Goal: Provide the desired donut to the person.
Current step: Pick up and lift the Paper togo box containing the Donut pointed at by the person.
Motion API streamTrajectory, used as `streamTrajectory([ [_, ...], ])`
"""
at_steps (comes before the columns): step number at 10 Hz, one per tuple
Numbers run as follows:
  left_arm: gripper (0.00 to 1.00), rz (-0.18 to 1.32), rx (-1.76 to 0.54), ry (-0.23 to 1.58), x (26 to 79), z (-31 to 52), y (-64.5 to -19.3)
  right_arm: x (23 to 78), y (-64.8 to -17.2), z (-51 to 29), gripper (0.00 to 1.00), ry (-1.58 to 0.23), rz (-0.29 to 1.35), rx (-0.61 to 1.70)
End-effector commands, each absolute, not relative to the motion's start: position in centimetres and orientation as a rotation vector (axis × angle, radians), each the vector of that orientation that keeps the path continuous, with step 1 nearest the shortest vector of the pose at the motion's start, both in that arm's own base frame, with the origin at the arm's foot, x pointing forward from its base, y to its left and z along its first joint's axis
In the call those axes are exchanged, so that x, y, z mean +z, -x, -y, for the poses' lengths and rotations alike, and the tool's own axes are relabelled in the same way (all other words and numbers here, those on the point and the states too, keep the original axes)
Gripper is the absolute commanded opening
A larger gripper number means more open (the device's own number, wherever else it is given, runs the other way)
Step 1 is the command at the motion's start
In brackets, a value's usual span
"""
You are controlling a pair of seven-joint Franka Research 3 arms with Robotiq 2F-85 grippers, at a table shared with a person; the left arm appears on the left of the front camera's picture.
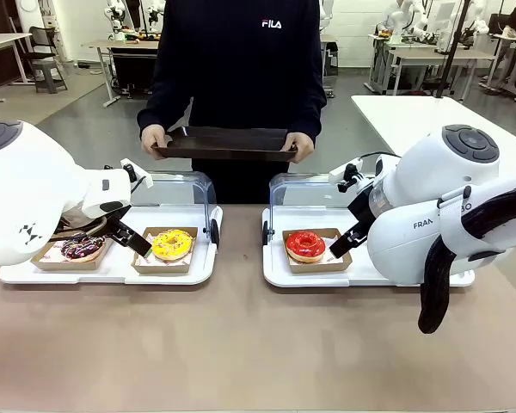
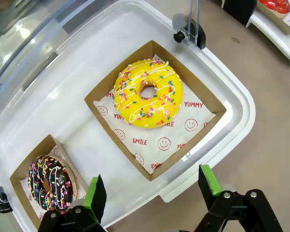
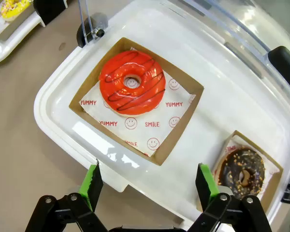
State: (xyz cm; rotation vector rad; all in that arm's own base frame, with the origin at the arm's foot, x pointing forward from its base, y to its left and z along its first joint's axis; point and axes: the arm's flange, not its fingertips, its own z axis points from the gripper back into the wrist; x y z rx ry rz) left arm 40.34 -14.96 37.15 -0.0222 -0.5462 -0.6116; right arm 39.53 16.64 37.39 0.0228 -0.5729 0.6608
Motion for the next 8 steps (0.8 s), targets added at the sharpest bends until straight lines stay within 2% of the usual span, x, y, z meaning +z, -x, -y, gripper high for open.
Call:
streamTrajectory([
  [1, 1.0, 0.547, -0.612, 0.022, 37.15, 14.96, -40.33, 37.39, -39.53, -16.64, 1.0, -0.023, 0.573, 0.661],
  [8, 1.0, 0.546, -0.612, 0.022, 37.15, 14.96, -40.34, 37.39, -39.54, -16.64, 1.0, -0.023, 0.573, 0.661],
])
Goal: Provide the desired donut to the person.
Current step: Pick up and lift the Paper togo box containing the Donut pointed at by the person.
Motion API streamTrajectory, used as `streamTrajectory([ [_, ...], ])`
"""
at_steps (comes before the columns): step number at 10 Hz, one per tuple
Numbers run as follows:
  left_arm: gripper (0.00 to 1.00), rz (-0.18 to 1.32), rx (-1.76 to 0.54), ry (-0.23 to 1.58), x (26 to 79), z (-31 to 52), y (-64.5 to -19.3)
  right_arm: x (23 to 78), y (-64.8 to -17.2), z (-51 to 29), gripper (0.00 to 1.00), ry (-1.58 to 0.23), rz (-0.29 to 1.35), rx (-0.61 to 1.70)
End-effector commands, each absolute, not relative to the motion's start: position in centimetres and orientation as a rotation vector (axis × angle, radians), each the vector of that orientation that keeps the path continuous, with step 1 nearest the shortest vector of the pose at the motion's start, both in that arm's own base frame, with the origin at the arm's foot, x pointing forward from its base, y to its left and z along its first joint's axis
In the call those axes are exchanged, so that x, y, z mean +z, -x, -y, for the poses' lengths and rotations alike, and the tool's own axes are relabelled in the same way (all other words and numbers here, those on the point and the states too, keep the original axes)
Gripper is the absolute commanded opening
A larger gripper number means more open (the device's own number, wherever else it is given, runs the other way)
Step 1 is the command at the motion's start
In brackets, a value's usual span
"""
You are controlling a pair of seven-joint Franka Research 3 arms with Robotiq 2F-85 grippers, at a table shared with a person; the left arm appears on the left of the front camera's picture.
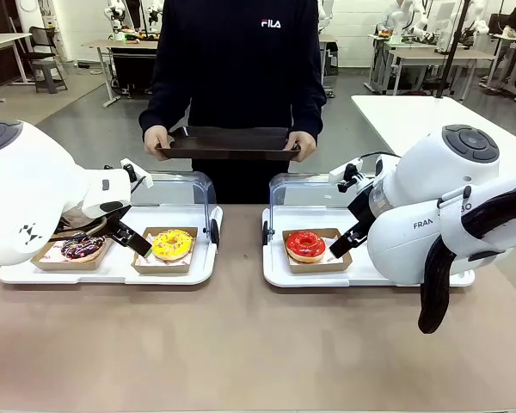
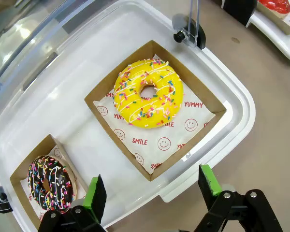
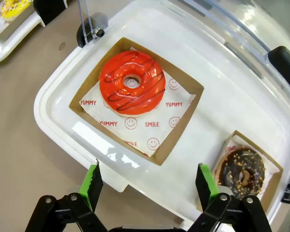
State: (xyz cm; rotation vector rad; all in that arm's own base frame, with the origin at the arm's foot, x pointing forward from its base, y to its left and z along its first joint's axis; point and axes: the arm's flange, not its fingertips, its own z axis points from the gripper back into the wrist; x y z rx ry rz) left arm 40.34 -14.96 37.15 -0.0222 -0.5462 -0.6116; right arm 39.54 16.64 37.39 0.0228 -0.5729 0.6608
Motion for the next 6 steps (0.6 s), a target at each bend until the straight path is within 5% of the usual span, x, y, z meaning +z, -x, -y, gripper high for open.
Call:
streamTrajectory([
  [1, 1.0, 0.541, -0.63, 0.017, 39.1, 13.2, -39.0, 40.3, -37.8, -15.4, 1.0, -0.019, 0.615, 0.742],
  [6, 1.0, 0.532, -0.846, 0.24, 45.4, 3.3, -32.2, 48.8, -34.1, -5.2, 1.0, -0.15, 0.594, 1.037],
])
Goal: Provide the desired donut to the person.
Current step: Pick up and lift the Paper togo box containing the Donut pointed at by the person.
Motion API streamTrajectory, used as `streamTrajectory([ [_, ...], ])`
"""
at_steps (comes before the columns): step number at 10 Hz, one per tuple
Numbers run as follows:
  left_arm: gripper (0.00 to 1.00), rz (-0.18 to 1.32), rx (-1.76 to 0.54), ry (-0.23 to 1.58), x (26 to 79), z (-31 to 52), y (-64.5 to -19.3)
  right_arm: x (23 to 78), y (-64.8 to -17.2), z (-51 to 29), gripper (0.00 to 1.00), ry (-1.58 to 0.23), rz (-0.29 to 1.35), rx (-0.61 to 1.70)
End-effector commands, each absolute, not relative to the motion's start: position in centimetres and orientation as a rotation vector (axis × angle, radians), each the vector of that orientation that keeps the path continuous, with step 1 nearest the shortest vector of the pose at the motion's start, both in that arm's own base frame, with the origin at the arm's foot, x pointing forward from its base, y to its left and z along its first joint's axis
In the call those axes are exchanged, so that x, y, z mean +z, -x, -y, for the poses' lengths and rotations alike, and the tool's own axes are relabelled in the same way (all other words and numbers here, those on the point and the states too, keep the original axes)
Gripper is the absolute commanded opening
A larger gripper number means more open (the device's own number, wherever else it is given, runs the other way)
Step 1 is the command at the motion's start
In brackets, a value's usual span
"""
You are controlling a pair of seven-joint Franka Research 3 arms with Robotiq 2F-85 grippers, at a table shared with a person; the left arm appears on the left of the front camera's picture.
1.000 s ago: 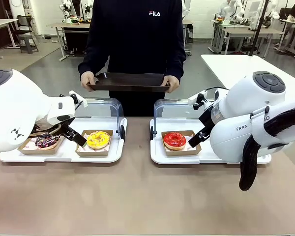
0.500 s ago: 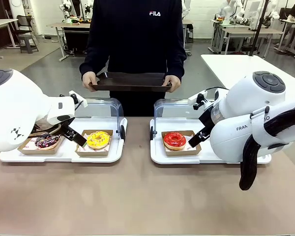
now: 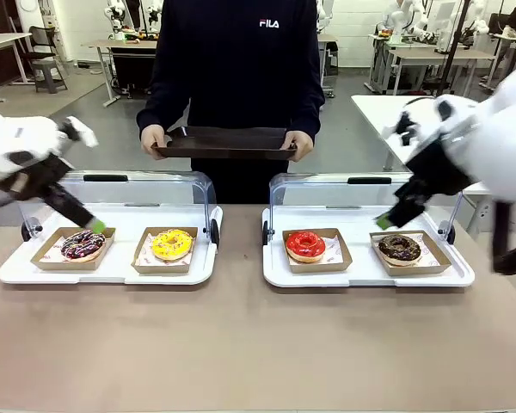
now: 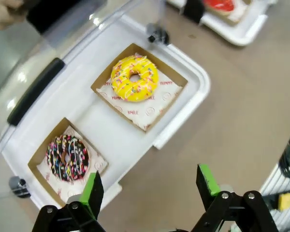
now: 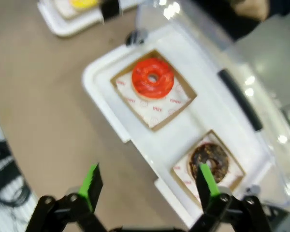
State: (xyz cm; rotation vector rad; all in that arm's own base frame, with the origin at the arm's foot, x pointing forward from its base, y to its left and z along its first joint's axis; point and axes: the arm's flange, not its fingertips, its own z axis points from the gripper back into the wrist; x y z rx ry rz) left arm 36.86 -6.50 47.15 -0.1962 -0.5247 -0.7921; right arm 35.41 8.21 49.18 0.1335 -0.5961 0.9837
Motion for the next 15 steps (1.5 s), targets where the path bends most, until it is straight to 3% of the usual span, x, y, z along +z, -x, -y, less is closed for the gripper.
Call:
streamTrajectory([
  [1, 1.0, 0.559, -0.869, 0.259, 45.8, 1.8, -31.5, 49.3, -34.2, -3.5, 1.0, -0.174, 0.61, 1.08],
  [7, 1.0, 0.719, -0.943, 0.282, 47.1, -3.2, -28.8, 51.3, -33.0, 2.4, 1.0, -0.386, 0.802, 1.068],
  [15, 1.0, 0.813, -0.99, 0.348, 47.1, -3.4, -28.2, 51.4, -32.4, 3.3, 1.0, -0.467, 0.944, 1.054],
])
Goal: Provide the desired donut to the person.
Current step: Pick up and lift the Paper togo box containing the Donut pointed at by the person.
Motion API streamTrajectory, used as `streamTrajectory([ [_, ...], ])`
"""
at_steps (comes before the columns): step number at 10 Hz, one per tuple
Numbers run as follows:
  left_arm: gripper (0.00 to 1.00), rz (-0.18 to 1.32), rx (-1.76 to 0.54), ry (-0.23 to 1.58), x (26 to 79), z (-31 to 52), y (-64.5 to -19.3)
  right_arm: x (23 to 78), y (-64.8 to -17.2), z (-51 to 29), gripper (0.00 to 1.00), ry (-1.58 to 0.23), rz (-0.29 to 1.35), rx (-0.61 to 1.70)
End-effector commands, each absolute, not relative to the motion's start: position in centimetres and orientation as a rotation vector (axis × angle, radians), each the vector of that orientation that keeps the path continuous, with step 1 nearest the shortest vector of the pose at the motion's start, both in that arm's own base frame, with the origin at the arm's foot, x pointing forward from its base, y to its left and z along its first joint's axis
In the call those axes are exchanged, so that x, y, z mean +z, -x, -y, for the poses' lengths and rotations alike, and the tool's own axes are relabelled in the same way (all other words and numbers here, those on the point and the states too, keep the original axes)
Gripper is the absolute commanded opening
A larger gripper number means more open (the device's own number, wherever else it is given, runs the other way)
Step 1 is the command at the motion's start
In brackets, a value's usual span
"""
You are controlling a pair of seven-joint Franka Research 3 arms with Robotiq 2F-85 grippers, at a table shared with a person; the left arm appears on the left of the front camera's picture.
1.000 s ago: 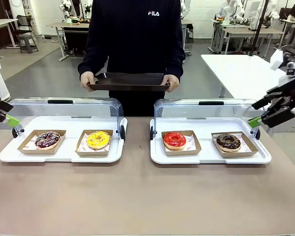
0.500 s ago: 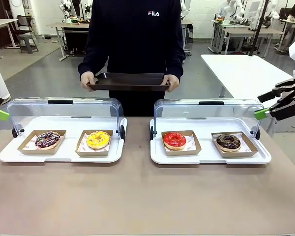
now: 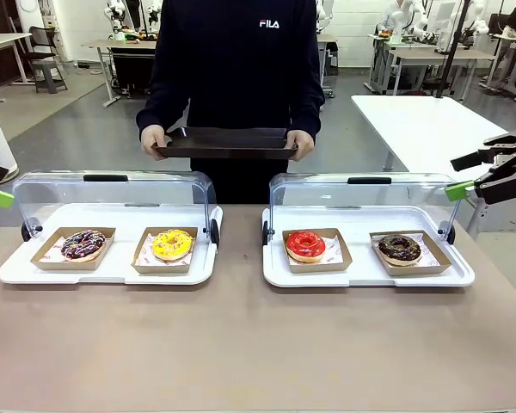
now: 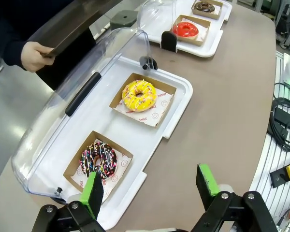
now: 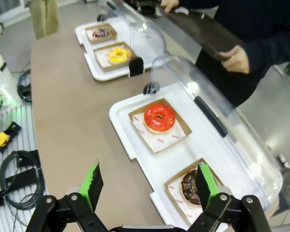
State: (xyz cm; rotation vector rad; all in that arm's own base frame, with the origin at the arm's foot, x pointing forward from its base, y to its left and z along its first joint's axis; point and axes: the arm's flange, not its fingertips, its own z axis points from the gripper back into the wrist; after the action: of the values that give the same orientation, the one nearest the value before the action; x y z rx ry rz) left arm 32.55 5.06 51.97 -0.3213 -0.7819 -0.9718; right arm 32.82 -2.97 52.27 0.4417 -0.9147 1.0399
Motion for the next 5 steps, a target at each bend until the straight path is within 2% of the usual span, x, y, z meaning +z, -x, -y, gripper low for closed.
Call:
streamTrajectory([
  [1, 1.0, 0.817, -0.999, 0.359, 47.16, -3.31, -28.05, 51.4, -32.32, 3.31, 1.0, -0.466, 0.943, 1.057],
  [5, 1.0, 0.824, -1.002, 0.363, 47.11, -3.46, -27.94, 51.34, -32.26, 3.29, 1.0, -0.465, 0.954, 1.068],
])
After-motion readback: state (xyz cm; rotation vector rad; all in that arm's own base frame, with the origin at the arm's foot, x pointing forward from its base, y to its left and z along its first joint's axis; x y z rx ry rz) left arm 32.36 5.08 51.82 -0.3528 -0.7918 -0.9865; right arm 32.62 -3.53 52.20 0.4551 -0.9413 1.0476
